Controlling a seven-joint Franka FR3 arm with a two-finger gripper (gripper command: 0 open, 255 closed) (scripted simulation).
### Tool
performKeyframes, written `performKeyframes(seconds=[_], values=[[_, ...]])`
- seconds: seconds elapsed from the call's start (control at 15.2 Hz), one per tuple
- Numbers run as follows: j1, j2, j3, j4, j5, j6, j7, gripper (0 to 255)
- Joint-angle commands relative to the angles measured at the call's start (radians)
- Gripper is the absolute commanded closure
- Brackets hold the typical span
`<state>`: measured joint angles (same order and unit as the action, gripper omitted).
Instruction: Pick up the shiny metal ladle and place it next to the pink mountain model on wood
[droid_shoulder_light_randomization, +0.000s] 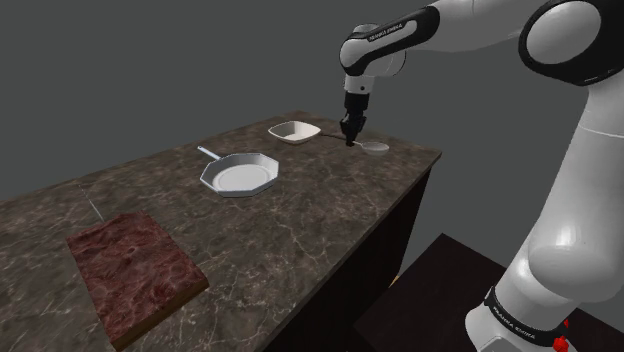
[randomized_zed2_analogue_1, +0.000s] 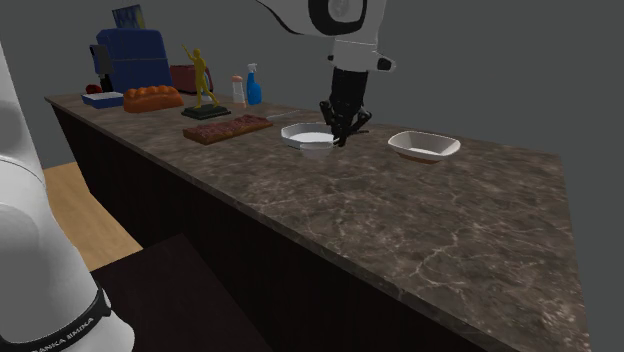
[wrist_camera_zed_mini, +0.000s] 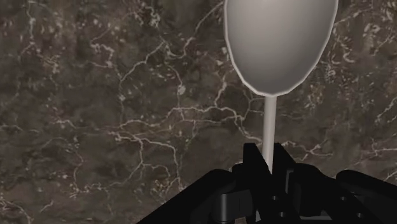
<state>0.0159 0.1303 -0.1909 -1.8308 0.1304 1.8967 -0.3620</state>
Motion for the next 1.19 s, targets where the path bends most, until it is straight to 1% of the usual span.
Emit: performKeyframes(seconds=[0.0, 0.53, 0.79, 1.12], values=[[0.026, -0.033, 0.018, -0.039, -0.005, 0.011, 0.045, 255], [0.123, -0.136, 0.105, -0.169, -0.013, 0.06, 0.228, 255], [0.17, -0.165, 0.154, -0.206, -0.009, 0.078, 0.321, 255], [0.228, -0.18, 0.218, -0.227, -0.003, 0.097, 0.438, 255]])
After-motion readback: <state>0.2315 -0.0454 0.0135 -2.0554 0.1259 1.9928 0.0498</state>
